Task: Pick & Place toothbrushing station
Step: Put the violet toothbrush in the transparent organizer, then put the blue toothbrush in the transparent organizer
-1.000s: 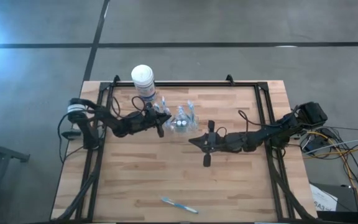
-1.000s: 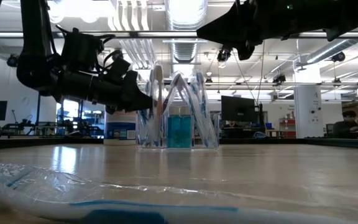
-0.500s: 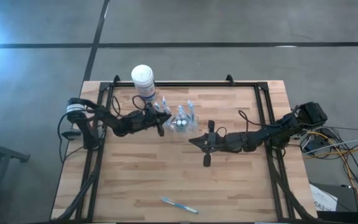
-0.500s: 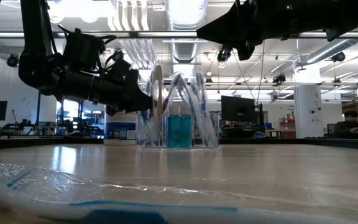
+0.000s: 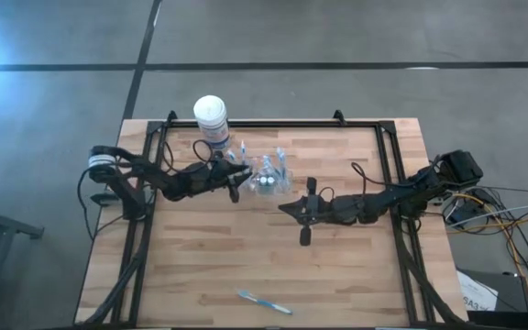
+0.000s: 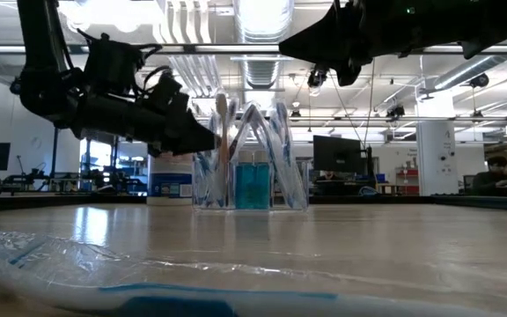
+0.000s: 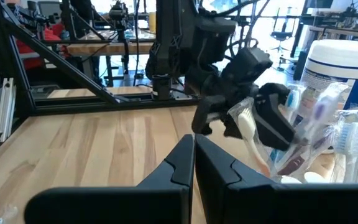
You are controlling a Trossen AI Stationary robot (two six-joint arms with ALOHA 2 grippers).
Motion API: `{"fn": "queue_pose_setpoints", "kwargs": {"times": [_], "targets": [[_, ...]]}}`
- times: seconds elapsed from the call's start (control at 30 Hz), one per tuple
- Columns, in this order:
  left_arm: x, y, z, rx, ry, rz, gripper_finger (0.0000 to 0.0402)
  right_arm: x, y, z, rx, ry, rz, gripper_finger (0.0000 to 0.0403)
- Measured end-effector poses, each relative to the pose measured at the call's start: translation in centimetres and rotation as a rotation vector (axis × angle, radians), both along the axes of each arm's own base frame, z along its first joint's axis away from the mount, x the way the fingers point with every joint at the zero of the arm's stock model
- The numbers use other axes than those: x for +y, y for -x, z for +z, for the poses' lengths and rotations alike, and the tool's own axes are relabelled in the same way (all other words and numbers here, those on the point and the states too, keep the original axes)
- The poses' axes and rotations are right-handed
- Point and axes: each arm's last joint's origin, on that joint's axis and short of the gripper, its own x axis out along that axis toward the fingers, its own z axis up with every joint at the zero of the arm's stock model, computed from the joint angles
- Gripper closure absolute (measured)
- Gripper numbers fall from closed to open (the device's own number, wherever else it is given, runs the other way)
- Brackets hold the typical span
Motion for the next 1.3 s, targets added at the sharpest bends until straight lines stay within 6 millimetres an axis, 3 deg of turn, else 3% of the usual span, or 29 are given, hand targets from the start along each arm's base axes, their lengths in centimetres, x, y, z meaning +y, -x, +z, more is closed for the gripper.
{"fn": "queue_pose_setpoints", "kwargs": {"times": [0.2, 0.37, 0.67, 0.93, 1.17, 1.3], "targets": [[-0.1, 0.3, 1.4, -0.055, -0.001, -0.016, 0.0226, 0.0, 0.0, -0.1, 0.002, 0.0, 0.0, 0.0394], [-0.4, 0.9, 3.2, -0.107, 0.011, -0.069, 0.0219, 0.0, 0.1, -0.1, 0.003, 0.001, 0.0, 0.0394], [-2.2, 4.3, 8.1, -0.181, -0.059, -0.383, 0.0225, -0.1, 0.2, -0.4, 0.01, -0.018, -0.002, 0.0394], [-3.7, 9.8, 11.2, -0.169, -0.134, -0.452, 0.0284, -0.1, 0.2, -0.4, 0.008, -0.028, -0.003, 0.0394], [-4.3, 14.0, 10.6, -0.053, -0.137, -0.352, 0.0388, -0.1, 0.2, -0.4, 0.007, -0.03, -0.003, 0.0394], [-4.7, 15.0, 10.7, -0.083, -0.137, -0.364, 0.0394, -0.1, 0.2, -0.4, 0.007, -0.031, -0.003, 0.0394]]}}
